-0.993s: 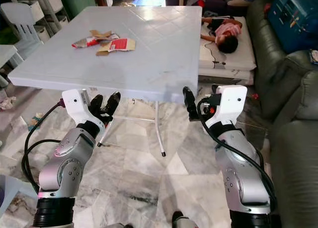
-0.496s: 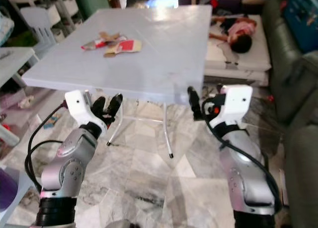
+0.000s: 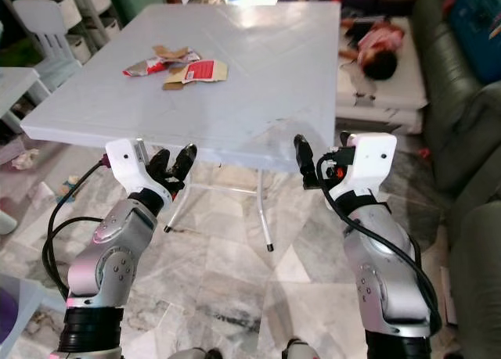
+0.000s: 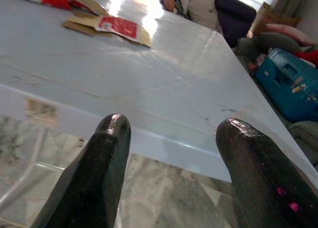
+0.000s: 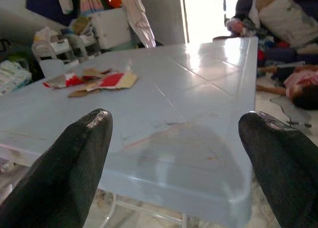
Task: Picking trash to rubbish bin
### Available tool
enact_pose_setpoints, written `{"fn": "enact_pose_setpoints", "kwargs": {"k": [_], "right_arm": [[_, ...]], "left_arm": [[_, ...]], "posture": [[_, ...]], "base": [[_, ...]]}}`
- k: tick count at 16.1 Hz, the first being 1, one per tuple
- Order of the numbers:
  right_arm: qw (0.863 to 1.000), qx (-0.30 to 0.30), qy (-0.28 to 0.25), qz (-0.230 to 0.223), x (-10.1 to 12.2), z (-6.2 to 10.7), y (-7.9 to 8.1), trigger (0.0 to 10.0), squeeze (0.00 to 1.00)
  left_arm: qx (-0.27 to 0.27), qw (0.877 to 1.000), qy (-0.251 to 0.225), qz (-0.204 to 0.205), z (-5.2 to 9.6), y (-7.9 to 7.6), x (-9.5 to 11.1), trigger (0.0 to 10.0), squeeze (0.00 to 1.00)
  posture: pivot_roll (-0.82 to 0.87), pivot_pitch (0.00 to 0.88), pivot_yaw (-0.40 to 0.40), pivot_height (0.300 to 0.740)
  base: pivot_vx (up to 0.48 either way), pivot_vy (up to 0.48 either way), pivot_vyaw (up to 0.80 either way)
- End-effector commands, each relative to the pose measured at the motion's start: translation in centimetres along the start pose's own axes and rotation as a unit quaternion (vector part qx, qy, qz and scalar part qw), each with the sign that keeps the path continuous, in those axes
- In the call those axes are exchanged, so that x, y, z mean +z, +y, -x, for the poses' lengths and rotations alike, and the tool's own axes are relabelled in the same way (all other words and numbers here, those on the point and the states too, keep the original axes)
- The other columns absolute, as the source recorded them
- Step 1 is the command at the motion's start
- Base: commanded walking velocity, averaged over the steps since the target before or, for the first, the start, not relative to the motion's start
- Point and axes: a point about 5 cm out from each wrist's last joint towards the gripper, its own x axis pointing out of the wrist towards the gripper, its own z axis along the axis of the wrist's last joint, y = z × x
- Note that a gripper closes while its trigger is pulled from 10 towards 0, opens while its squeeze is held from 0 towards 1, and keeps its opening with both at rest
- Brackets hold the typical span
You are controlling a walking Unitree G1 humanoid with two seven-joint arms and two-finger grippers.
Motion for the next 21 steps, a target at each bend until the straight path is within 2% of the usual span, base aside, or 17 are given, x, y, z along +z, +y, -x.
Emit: {"fn": "enact_pose_setpoints", "kwargs": {"k": [1, 5, 7, 11, 12, 14, 16, 21], "right_arm": [[1.000, 0.003, -0.007, -0.001, 0.3, 0.0, 0.4, 10.0, 0.54], [1.000, 0.001, -0.001, -0.002, 0.2, 0.0, 0.3, 10.0, 0.52], [1.000, 0.002, -0.002, -0.001, 0.2, -0.1, 0.3, 10.0, 0.51], [1.000, 0.002, -0.002, -0.002, 0.2, -0.1, 0.3, 10.0, 0.51], [1.000, 0.003, -0.001, -0.002, 0.2, -0.1, 0.4, 10.0, 0.51], [1.000, 0.003, -0.002, -0.001, 0.2, -0.1, 0.4, 10.0, 0.51], [1.000, 0.002, -0.005, -0.001, 0.3, -0.1, 0.4, 10.0, 0.51], [1.000, 0.001, -0.006, 0.000, 0.3, 0.0, 0.3, 10.0, 0.51]], "left_arm": [[0.014, 1.000, 0.000, -0.010, 0.2, 0.6, 0.1, 10.0, 0.00], [0.029, 0.999, -0.010, -0.020, -0.1, 1.0, 0.6, 10.0, 0.00], [0.059, 0.997, -0.015, -0.040, -0.3, 1.7, 1.0, 10.0, 0.00], [0.073, 0.996, -0.023, -0.051, -0.5, 2.4, 1.4, 10.0, 0.00], [0.065, 0.997, -0.023, -0.021, -0.5, 2.5, 1.5, 10.0, 0.00], [0.063, 0.998, -0.024, -0.018, -0.5, 2.6, 1.5, 10.0, 0.00], [0.060, 0.998, -0.026, -0.015, -0.4, 2.6, 1.6, 10.0, 0.00], [0.058, 0.998, -0.026, -0.003, -0.3, 2.7, 1.4, 10.0, 0.00]], "posture": [[-0.07, 0.160, 0.055, 0.740], [-0.07, 0.159, 0.055, 0.740], [-0.07, 0.159, 0.055, 0.740], [-0.07, 0.157, 0.055, 0.740], [-0.07, 0.157, 0.054, 0.740], [-0.07, 0.157, 0.054, 0.740], [-0.07, 0.159, 0.055, 0.740], [-0.07, 0.159, 0.055, 0.740]], "base": [[0.000, 0.000, 0.00], [0.000, 0.000, -0.80], [0.000, 0.000, -0.80], [0.000, 0.000, -0.80], [0.000, 0.000, -0.80], [0.000, 0.000, -0.80], [0.000, 0.000, 0.00], [0.433, 0.000, 0.00]]}}
